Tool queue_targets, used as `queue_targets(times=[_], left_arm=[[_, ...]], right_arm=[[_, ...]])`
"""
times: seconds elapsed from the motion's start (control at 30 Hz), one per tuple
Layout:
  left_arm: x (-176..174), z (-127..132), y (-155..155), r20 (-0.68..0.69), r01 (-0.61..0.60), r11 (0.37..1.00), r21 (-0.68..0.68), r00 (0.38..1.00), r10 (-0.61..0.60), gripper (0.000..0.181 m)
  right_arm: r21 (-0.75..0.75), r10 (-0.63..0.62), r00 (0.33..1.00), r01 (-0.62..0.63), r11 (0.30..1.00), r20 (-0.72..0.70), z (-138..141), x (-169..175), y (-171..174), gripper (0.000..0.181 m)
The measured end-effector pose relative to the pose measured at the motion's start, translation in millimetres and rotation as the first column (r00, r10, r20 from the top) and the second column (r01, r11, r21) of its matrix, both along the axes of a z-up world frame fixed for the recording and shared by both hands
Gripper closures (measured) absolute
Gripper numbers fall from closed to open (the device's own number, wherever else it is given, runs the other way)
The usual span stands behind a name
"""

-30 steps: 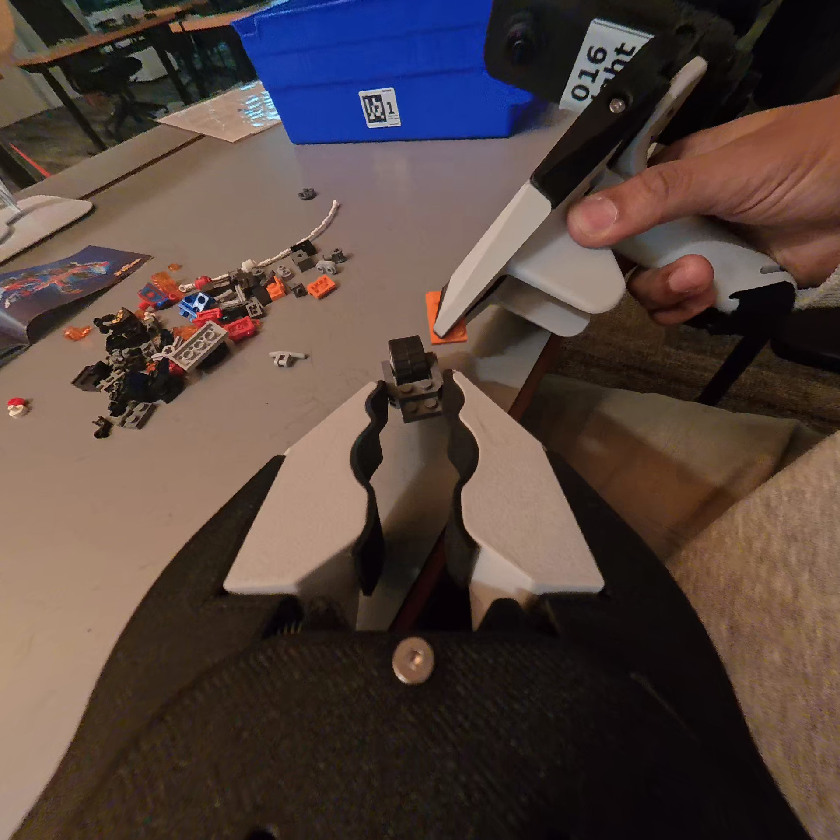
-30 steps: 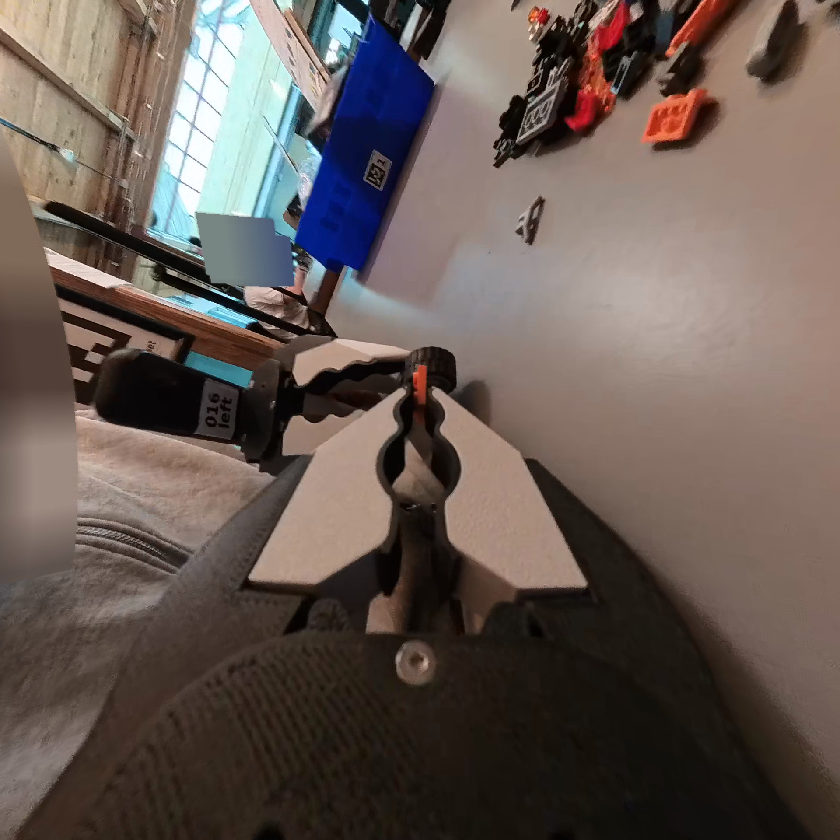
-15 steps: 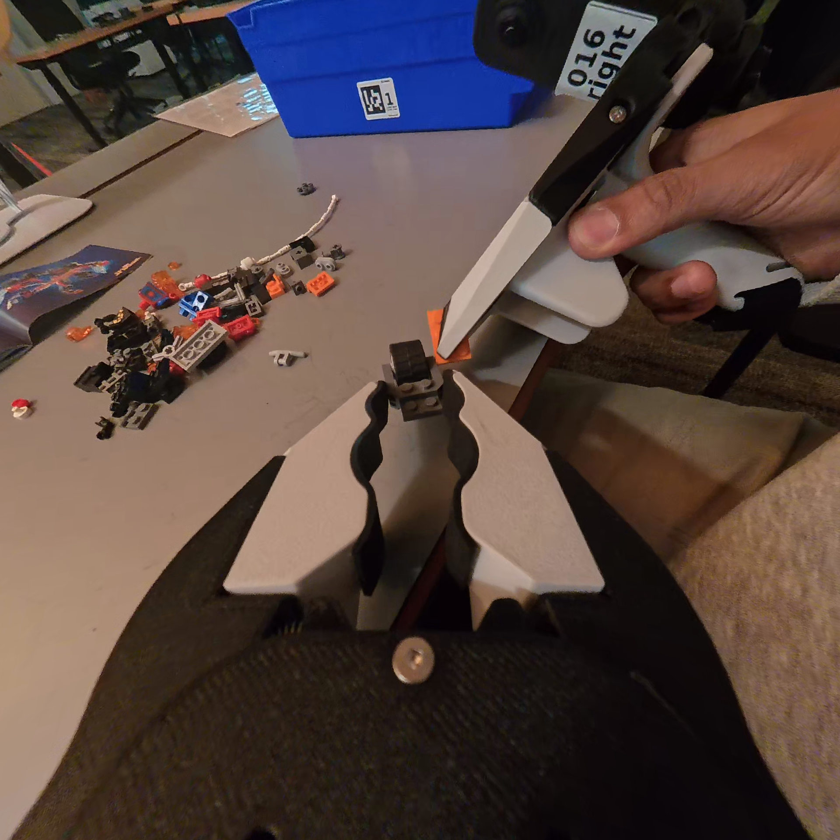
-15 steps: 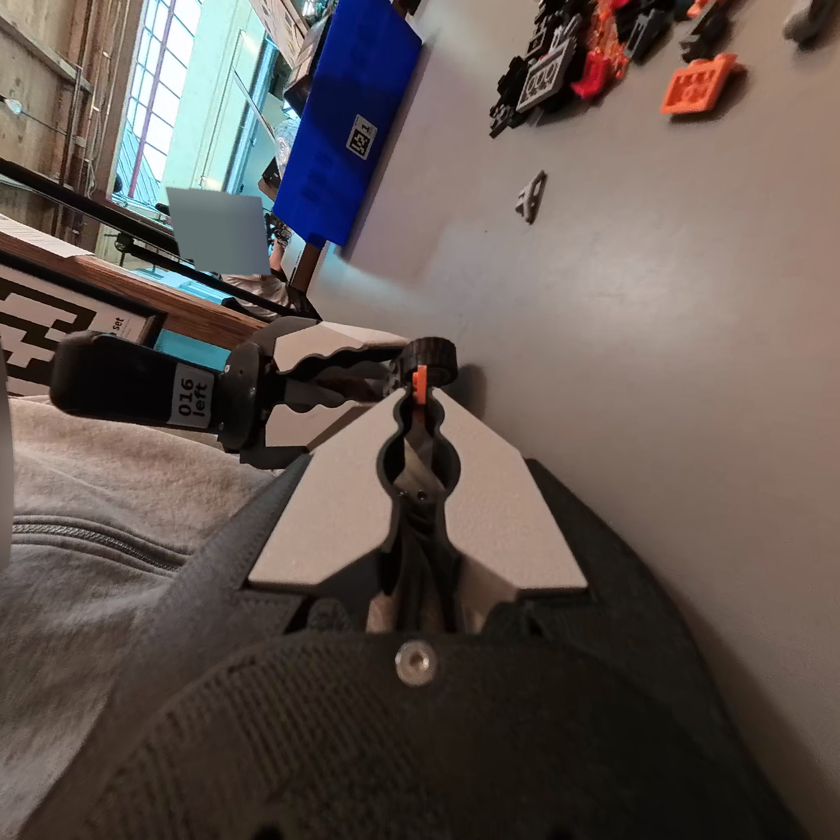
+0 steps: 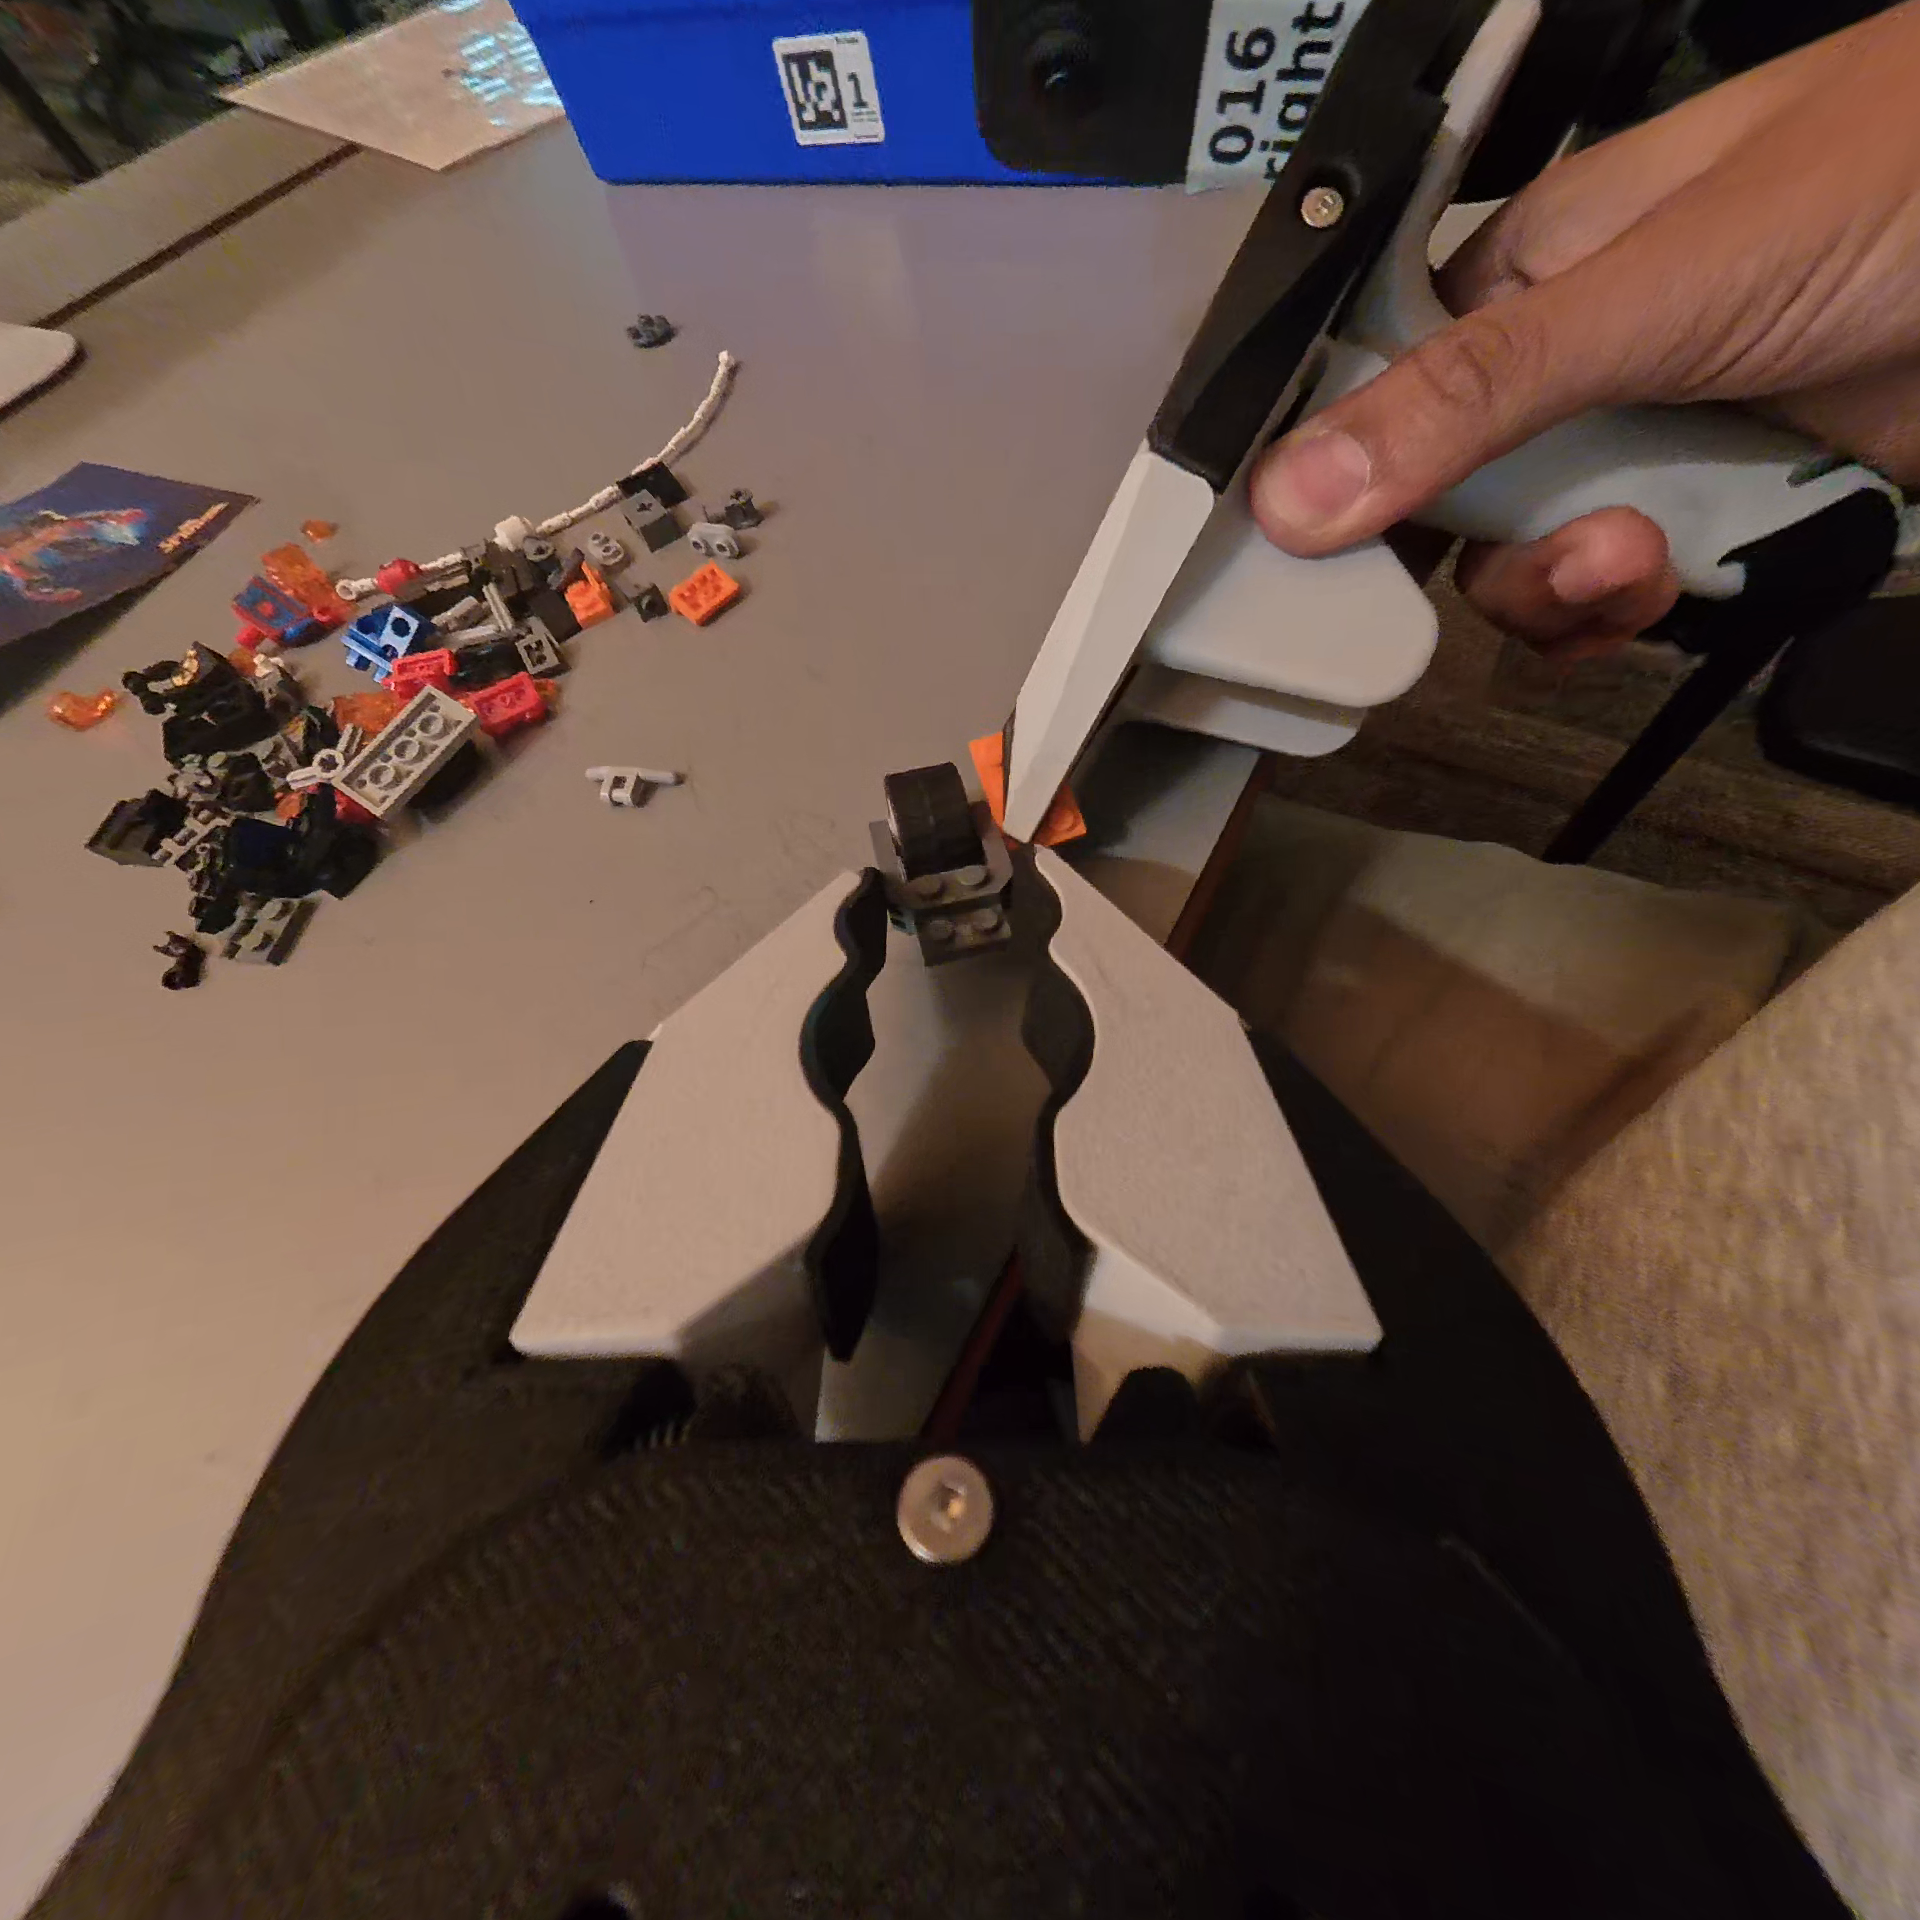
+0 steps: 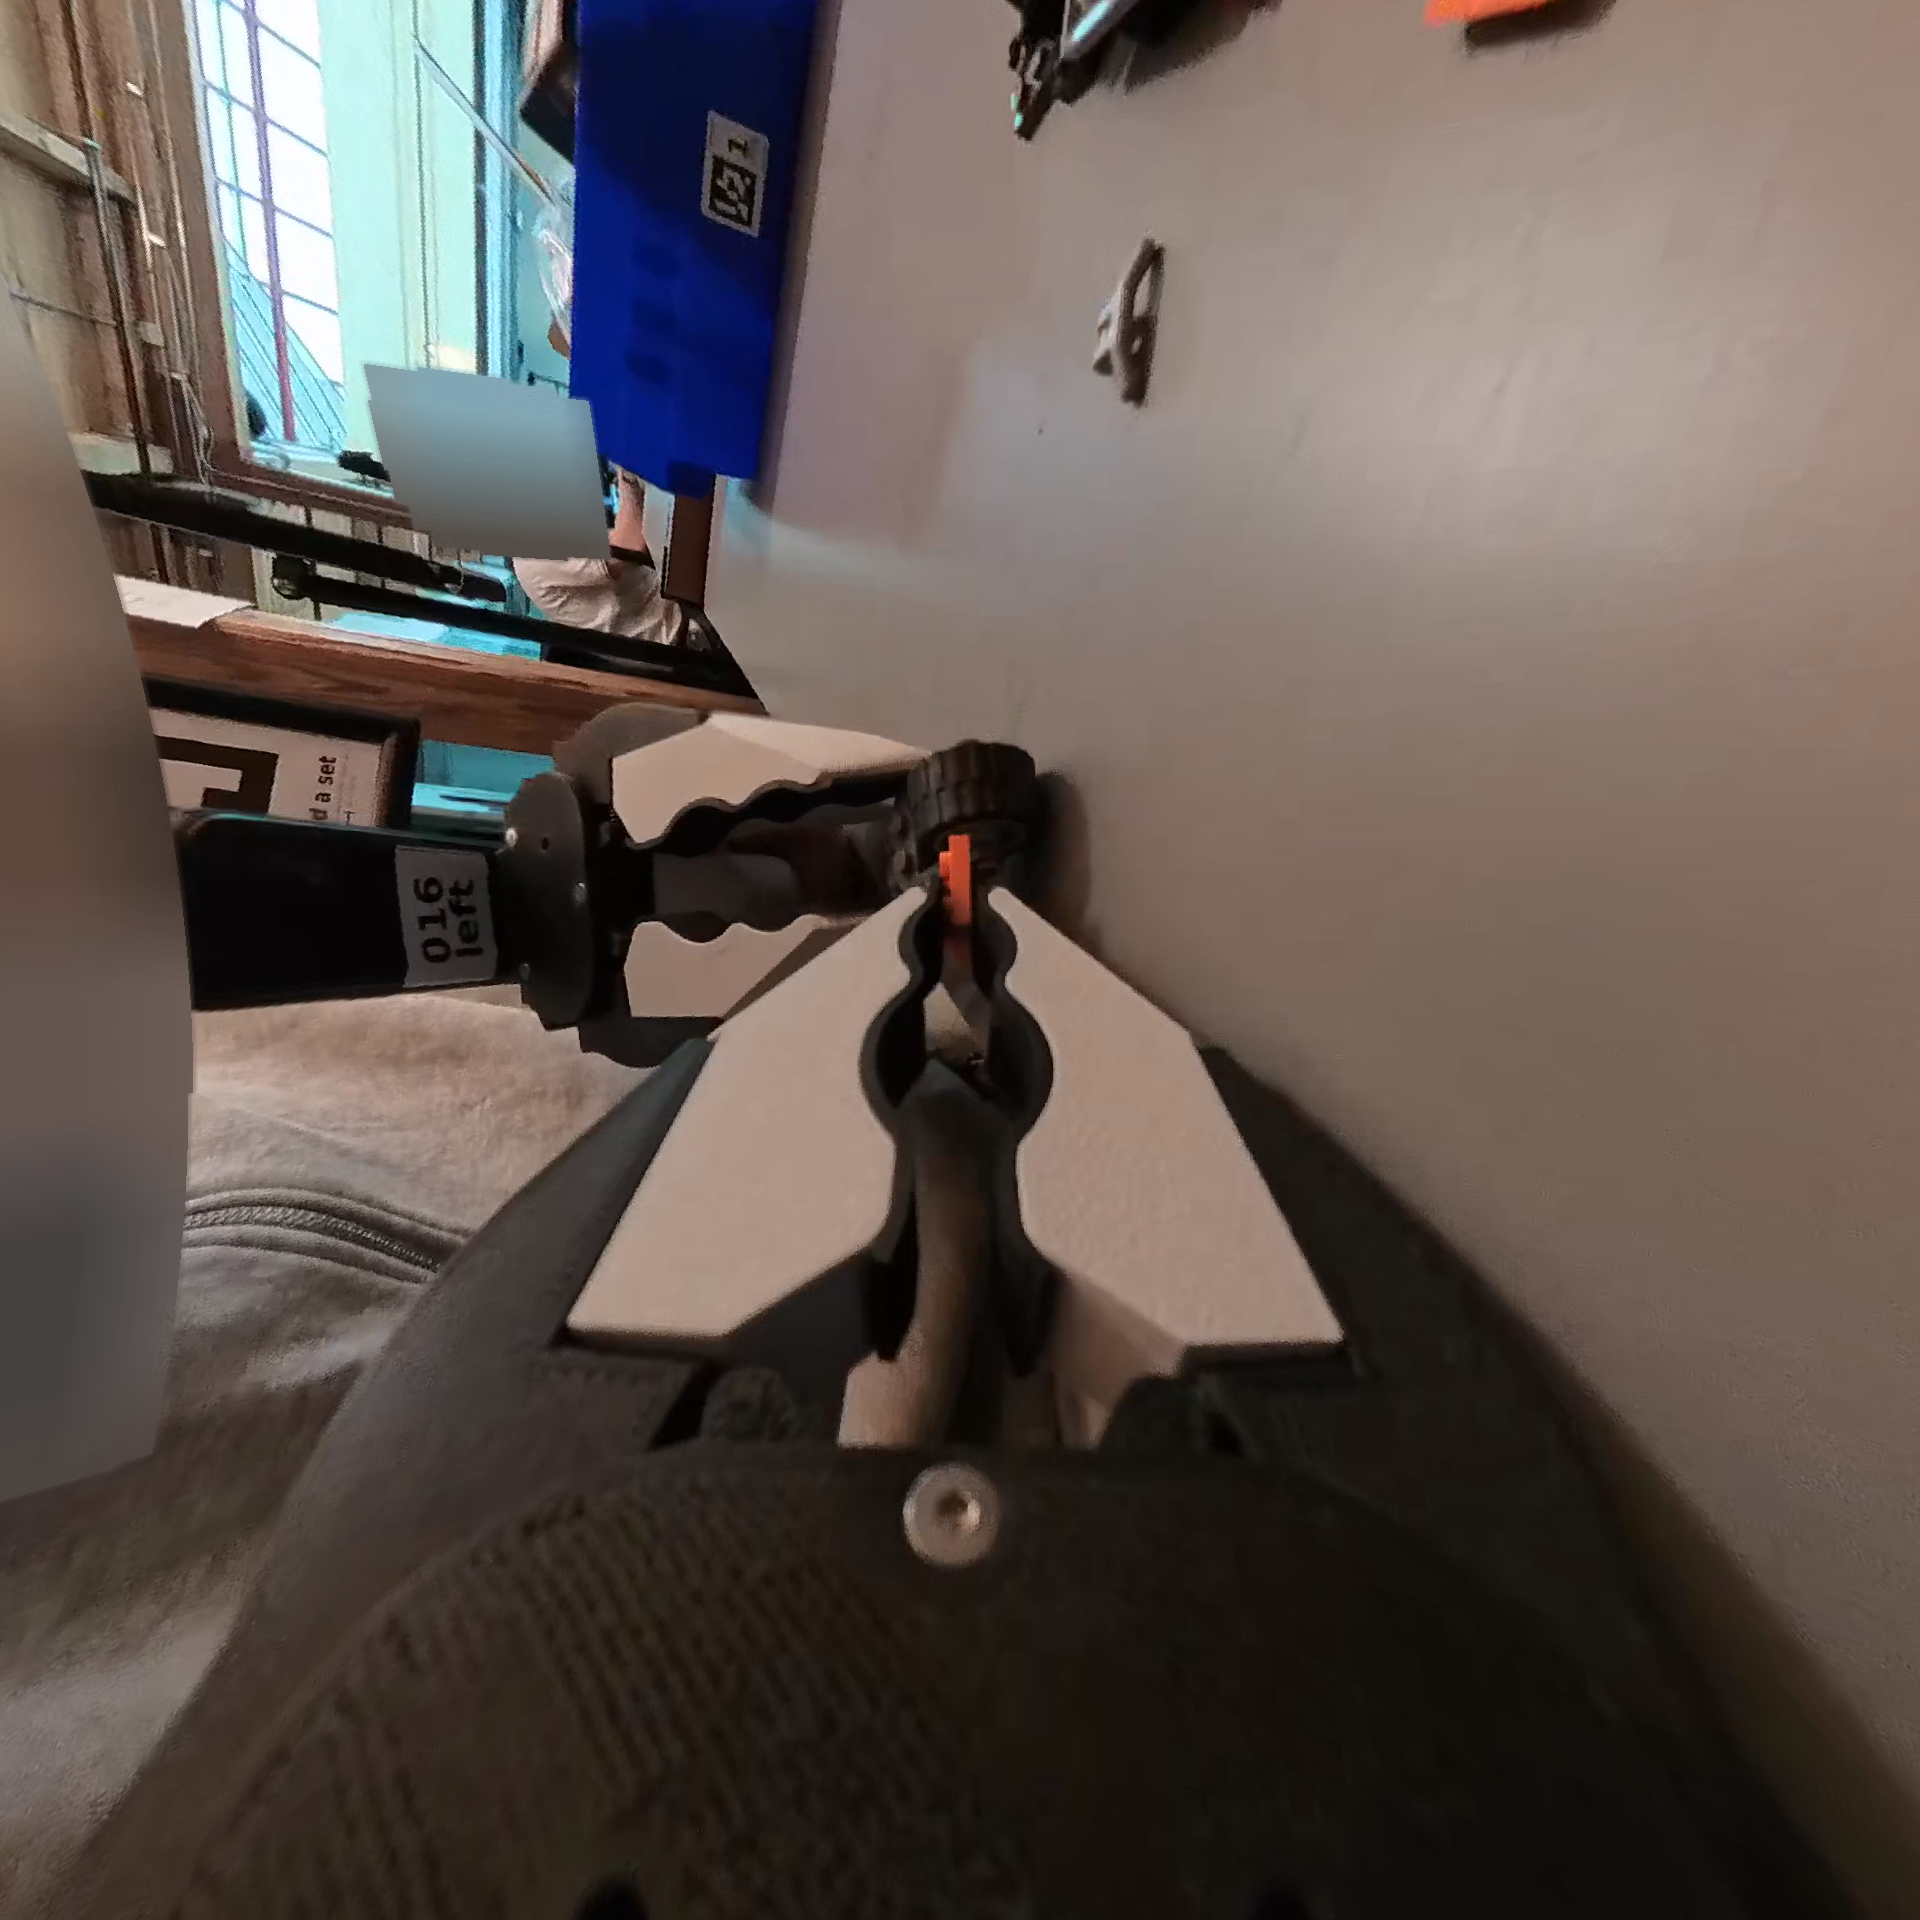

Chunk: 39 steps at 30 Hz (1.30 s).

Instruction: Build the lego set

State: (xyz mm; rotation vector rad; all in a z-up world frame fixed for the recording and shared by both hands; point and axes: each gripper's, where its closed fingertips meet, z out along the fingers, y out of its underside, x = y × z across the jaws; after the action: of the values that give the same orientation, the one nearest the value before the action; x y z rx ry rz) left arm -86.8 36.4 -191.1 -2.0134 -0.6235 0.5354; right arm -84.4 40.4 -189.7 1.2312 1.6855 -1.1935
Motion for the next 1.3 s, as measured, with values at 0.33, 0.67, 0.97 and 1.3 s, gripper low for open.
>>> queue_targets(times=[0.33,0.67,0.97,1.3], left_arm=[[1,0,0,-0.011,0.005,1.0,-0.003,1.0,-0.005,0.155],[-5,4,-12,0.03,-0.049,0.996,0.069,0.998,0.047,0.155],[-3,2,-11,0.035,-0.034,0.998,0.045,0.999,0.032,0.155],[-4,2,-11,0.048,-0.04,0.998,0.05,0.998,0.038,0.155]], right_arm=[[0.004,0.063,0.988,-0.064,0.998,0.14,0,1,1,0.178],[0.05,0.017,0.998,-0.021,0.999,0.067,-2,-6,22,0.178],[-0.047,0.121,0.988,-0.117,0.992,0.096,11,-3,-8,0.179],[-0.027,0.145,0.981,-0.142,0.989,0.131,3,-4,-10,0.179]])
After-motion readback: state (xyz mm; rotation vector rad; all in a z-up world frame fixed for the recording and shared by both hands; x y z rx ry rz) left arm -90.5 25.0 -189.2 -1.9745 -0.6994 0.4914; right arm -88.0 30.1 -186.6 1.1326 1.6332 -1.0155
